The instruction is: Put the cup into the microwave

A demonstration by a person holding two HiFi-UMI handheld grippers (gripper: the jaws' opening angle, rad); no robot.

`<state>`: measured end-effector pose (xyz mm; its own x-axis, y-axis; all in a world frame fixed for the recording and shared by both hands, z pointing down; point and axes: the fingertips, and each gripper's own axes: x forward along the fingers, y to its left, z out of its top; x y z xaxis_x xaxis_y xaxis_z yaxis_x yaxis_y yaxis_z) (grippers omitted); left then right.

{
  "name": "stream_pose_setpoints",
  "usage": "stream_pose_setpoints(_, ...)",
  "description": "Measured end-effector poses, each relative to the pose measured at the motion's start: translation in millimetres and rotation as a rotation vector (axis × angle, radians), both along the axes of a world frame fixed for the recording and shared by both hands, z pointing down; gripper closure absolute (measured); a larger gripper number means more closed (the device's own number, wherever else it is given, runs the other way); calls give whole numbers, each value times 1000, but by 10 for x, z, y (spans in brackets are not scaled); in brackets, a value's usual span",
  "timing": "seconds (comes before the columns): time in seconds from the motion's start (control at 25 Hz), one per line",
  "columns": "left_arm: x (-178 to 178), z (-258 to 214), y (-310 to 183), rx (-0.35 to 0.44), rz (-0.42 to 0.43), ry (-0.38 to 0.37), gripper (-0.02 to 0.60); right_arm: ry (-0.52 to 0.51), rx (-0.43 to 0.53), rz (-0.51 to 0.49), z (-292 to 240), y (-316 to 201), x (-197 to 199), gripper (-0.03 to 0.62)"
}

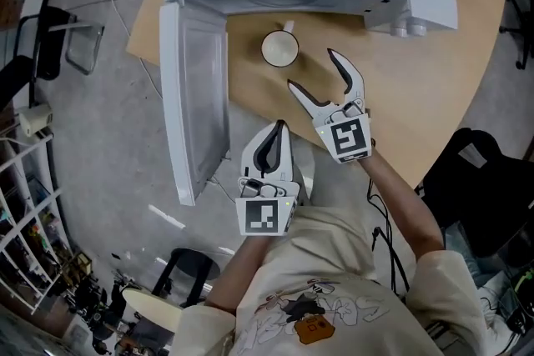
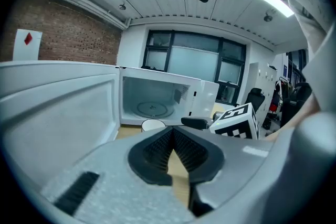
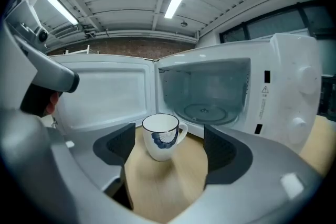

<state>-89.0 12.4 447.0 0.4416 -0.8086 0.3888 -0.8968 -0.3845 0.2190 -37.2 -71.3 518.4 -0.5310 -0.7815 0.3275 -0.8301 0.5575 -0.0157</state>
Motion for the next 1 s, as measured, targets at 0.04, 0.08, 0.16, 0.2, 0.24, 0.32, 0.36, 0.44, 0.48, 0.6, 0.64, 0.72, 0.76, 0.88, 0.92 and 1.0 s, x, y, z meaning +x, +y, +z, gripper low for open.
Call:
stream_pose_setpoints(0.04,-26,7,-31,2,-14,7,577,-1,-3,-10,52,-41,-47,192)
stream_pose_setpoints(0.08,-55,17,-52,3,-24,9,577,1,-5,-23,101,-72,-97,186)
stream_pose_setpoints(0.16,-117,43,-84,3,-45,11,577,10,-6,-54,191,-119,-203,181)
stream_pose_setpoints(0.2,-147,60,-105,1,-57,14,577,11,-5,-69,230,-143,-256,178)
stream_pose_setpoints(0.24,-173,80,-125,-2,-68,18,577,10,-5,-80,261,-167,-306,175)
stream_pose_setpoints(0.32,-214,111,-158,-5,-80,23,577,1,-4,-93,305,-211,-386,164)
stream_pose_setpoints(0.36,-231,116,-177,0,-82,24,577,-3,-4,-97,322,-233,-418,161)
stream_pose_setpoints(0.44,-261,129,-217,11,-86,24,577,-10,-6,-102,362,-281,-467,160)
stream_pose_setpoints(0.48,-271,147,-232,11,-89,25,574,-13,-7,-104,382,-307,-484,160)
stream_pose_setpoints(0.6,-284,220,-254,3,-99,19,567,-16,-5,-109,440,-363,-530,161)
stream_pose_setpoints(0.64,-290,241,-259,0,-102,16,577,-16,-3,-109,459,-380,-543,168)
stream_pose_setpoints(0.72,-299,271,-265,-5,-104,14,577,-15,4,-99,483,-420,-550,197)
stream_pose_setpoints(0.76,-302,282,-265,-5,-101,14,577,-14,9,-95,487,-436,-547,209)
stream_pose_setpoints(0.88,-315,309,-252,-3,-96,15,577,-12,15,-91,488,-454,-542,212)
stream_pose_setpoints(0.92,-321,317,-239,-5,-97,16,577,-13,14,-91,487,-451,-542,214)
stream_pose_setpoints(1.0,-329,328,-215,-10,-97,17,577,-13,14,-99,487,-441,-542,214)
